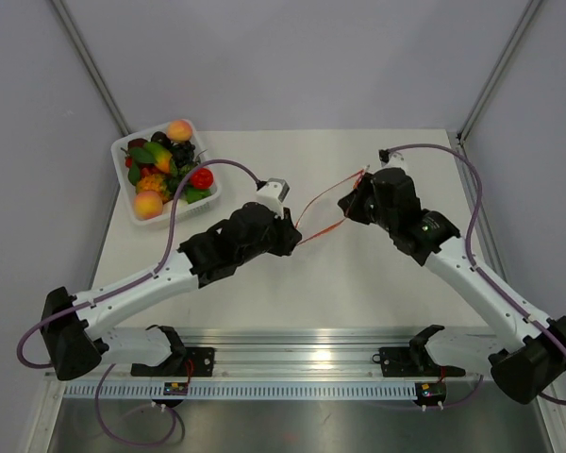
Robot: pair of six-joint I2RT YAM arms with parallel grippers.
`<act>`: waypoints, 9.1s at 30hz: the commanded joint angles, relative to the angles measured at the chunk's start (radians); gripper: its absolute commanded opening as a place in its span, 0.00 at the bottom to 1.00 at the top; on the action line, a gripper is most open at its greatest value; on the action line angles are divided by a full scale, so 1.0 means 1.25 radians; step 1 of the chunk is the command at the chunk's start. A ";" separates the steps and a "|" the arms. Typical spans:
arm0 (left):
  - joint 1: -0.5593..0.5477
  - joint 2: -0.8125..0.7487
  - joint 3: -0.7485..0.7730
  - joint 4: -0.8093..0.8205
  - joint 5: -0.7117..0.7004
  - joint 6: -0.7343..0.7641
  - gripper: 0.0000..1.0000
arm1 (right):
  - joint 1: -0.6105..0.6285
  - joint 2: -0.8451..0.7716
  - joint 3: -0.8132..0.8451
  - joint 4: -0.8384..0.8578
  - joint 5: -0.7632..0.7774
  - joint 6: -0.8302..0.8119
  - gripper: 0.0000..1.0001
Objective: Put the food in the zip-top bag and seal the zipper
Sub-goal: Pick up the zipper food storage bag at the center of the board, then open the zipper of the food storage bag at the center of the board, then pick up the fake fruit from the bin, then place the fake fruit in the zipper food storage bag, then pick up the fake fruit from the bin.
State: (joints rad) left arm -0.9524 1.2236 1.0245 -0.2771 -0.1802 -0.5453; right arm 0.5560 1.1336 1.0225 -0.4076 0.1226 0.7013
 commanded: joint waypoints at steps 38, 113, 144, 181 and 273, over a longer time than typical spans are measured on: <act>0.143 0.121 0.084 0.050 0.196 -0.077 0.00 | 0.117 0.060 0.134 -0.229 0.068 -0.089 0.70; 0.692 0.404 0.422 -0.252 -0.034 -0.083 0.96 | 0.179 0.237 0.185 -0.100 0.055 -0.161 0.00; 0.705 0.328 0.355 -0.139 0.096 -0.042 0.36 | 0.179 0.285 0.181 -0.089 0.030 -0.151 0.00; 0.244 0.131 0.028 -0.011 0.377 -0.034 0.22 | 0.179 0.160 0.113 0.050 -0.168 -0.068 0.00; 0.850 0.307 0.424 -0.413 0.045 0.150 0.29 | 0.177 0.140 0.008 0.103 -0.158 -0.047 0.00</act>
State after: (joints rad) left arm 0.1253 1.6314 1.5421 -0.8268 -0.1772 -0.3588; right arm 0.7742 1.3190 1.0050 -0.3073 -0.0727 0.6369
